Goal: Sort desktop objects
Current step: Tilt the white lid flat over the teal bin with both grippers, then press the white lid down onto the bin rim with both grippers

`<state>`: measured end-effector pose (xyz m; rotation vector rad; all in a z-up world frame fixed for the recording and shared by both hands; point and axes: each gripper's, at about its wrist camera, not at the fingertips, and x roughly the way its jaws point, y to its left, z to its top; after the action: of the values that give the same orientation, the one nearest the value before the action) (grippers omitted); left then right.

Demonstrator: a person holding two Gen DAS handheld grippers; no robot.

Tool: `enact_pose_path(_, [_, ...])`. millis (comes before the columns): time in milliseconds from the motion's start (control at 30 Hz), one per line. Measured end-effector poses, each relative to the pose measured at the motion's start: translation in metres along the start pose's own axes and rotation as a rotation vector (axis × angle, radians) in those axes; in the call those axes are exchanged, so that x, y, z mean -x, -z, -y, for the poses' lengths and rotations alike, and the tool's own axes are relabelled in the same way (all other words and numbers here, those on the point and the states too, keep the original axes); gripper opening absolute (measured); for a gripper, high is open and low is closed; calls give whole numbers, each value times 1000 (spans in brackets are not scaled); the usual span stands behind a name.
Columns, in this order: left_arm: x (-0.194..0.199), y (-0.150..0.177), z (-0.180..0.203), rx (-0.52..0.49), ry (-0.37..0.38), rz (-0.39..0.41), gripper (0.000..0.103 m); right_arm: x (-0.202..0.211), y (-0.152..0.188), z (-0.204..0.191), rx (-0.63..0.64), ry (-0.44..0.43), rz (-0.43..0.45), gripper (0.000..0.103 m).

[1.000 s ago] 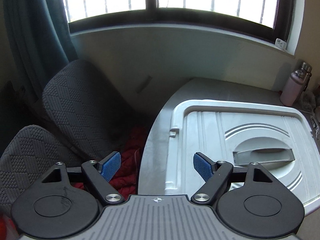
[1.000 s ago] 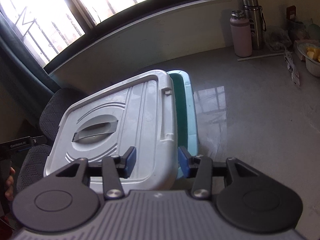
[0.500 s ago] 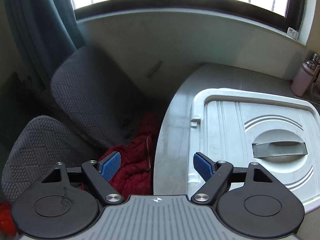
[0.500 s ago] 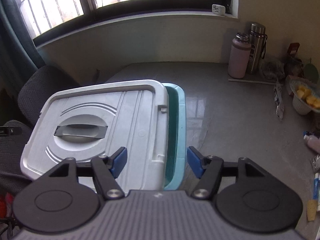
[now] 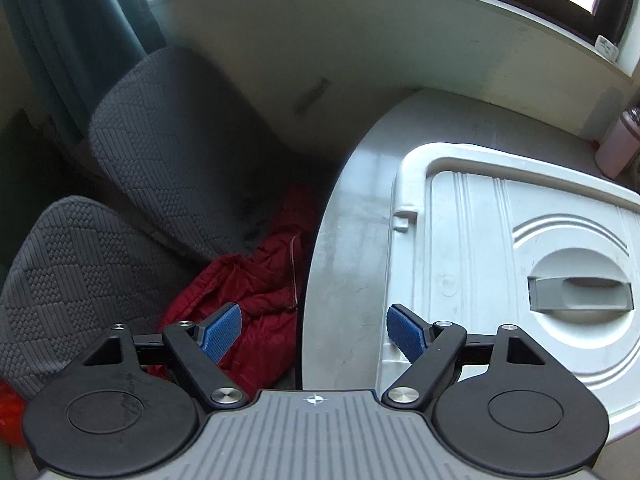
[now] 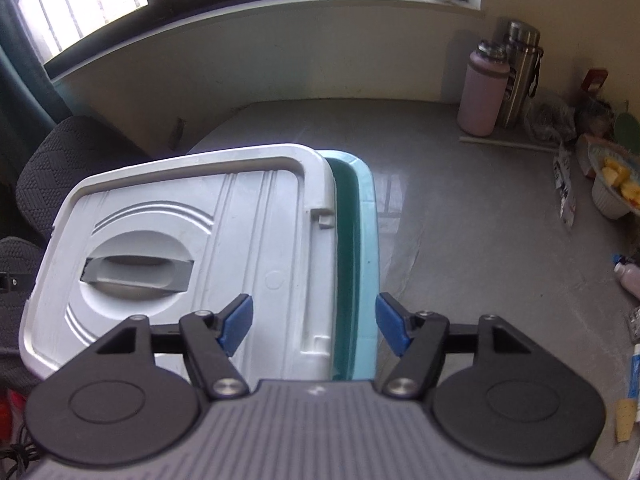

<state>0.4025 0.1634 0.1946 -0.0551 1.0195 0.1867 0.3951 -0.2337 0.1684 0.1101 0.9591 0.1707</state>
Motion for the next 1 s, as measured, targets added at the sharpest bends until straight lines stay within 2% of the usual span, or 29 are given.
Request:
enact_pose_path(167, [0,-3,-1,11,12,-20,81,-6,-5,3,-20,-12,-11,67])
enact_pose_path(467, [1,-8,5,8,27,-8,81,-6,-11,3,-21,-36,-17,67])
enact_pose_path(567, [2,-9,4,30,73,-7,81,-7,-12,6,-28,-40,-21,67])
enact_pose_path(700, [-2,-9,7,12,74,3,81,-8,-13,9,-33,-48,-19,67])
enact_pose_path(867, [-14,-8,13,25,129,-15,82,-13,-15,15,-51,-71,-20,64])
enact_pose_path(1000, [-19,-9,12,44,142,-15,82,-17,-16,16,-51,-75,-29,64])
